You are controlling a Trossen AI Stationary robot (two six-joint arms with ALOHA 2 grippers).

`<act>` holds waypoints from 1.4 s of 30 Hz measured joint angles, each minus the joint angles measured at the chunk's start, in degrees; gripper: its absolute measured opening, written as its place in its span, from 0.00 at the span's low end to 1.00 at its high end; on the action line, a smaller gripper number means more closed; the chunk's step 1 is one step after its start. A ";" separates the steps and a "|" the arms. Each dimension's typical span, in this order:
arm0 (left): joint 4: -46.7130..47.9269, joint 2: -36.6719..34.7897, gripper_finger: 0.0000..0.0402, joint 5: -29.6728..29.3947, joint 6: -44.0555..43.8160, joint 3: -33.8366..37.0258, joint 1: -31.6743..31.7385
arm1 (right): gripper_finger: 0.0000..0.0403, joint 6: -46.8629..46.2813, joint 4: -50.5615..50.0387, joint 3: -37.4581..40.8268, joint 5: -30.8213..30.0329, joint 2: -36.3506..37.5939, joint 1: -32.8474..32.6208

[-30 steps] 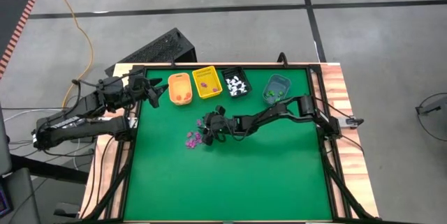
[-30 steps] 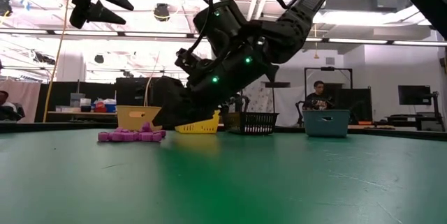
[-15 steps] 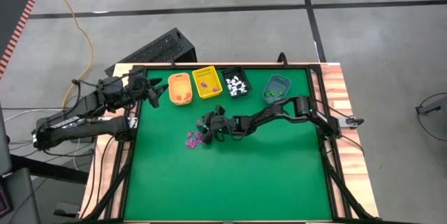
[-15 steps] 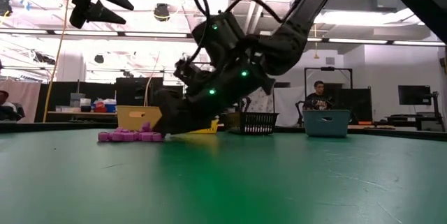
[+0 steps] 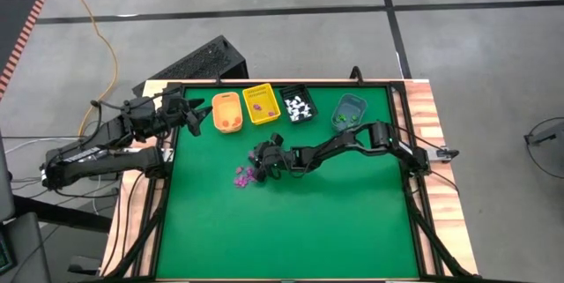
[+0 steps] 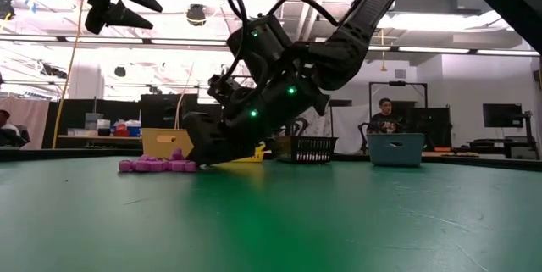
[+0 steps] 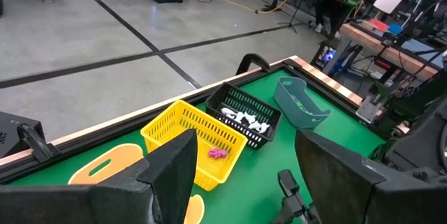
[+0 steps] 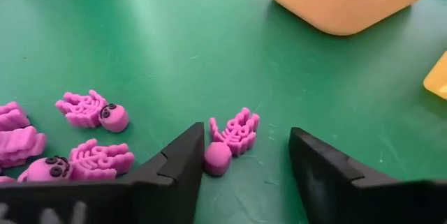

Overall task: Sort Halloween decoration
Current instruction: Put the pink skeleton toy into the yellow bin

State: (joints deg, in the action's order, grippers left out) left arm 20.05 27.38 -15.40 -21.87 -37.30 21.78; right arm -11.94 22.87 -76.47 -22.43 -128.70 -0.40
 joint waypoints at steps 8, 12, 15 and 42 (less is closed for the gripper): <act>0.05 -0.01 0.58 -0.09 0.20 0.00 0.00 | 0.30 -0.05 -0.04 0.00 -0.42 0.00 -0.31; 0.15 -0.02 0.58 -0.16 0.17 0.00 0.01 | 0.23 -0.08 -0.05 0.04 -0.49 0.00 -0.29; 0.28 -0.01 0.58 -0.26 0.17 0.00 0.01 | 0.19 -1.10 -0.07 0.07 -0.61 0.00 -0.31; 0.21 -0.01 0.58 -1.42 -1.78 0.00 0.01 | 0.12 10.55 -16.28 -22.71 3.35 0.09 2.73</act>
State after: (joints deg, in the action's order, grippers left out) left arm 20.26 27.36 -16.81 -23.65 -37.30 21.79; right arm -1.39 6.59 -99.18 -19.09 -128.62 2.32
